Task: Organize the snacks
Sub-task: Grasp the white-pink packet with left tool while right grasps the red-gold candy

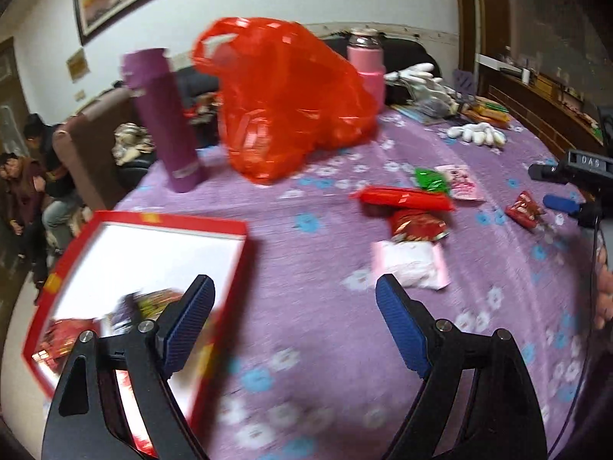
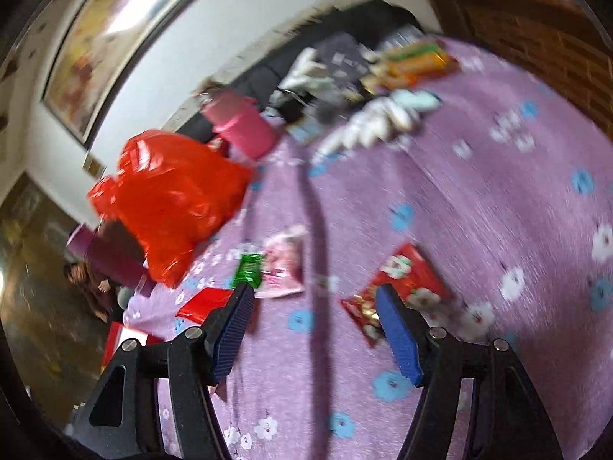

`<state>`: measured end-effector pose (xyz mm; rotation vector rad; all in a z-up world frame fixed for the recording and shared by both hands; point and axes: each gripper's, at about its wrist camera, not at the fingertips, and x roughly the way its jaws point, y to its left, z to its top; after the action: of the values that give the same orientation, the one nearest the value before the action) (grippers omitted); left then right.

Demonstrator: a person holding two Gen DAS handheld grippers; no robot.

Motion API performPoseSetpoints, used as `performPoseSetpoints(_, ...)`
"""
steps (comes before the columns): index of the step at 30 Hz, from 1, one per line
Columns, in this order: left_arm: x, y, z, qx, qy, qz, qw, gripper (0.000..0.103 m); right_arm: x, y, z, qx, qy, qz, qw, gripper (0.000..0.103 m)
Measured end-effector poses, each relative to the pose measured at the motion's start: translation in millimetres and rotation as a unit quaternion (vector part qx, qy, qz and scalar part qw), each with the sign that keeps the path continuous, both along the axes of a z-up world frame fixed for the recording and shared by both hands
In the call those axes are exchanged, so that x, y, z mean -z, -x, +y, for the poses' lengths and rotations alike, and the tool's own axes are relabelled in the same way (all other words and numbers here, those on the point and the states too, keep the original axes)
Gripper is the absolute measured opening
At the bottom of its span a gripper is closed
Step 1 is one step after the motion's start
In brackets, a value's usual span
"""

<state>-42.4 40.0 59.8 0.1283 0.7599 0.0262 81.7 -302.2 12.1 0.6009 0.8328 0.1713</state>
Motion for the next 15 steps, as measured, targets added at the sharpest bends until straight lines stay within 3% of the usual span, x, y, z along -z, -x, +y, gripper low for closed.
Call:
performPoseSetpoints(8, 3, -37, -38, 0.053, 0.007, 0.007, 0.9985, 0.087, 25, -8, -10, 0.027, -0.017, 0.038, 0.999, 0.069)
performPoseSetpoints(15, 15, -69, -45, 0.06, 0.041, 0.049, 0.9962, 0.087, 32, -13, -9, 0.024, -0.031, 0.04, 0.998, 0.069)
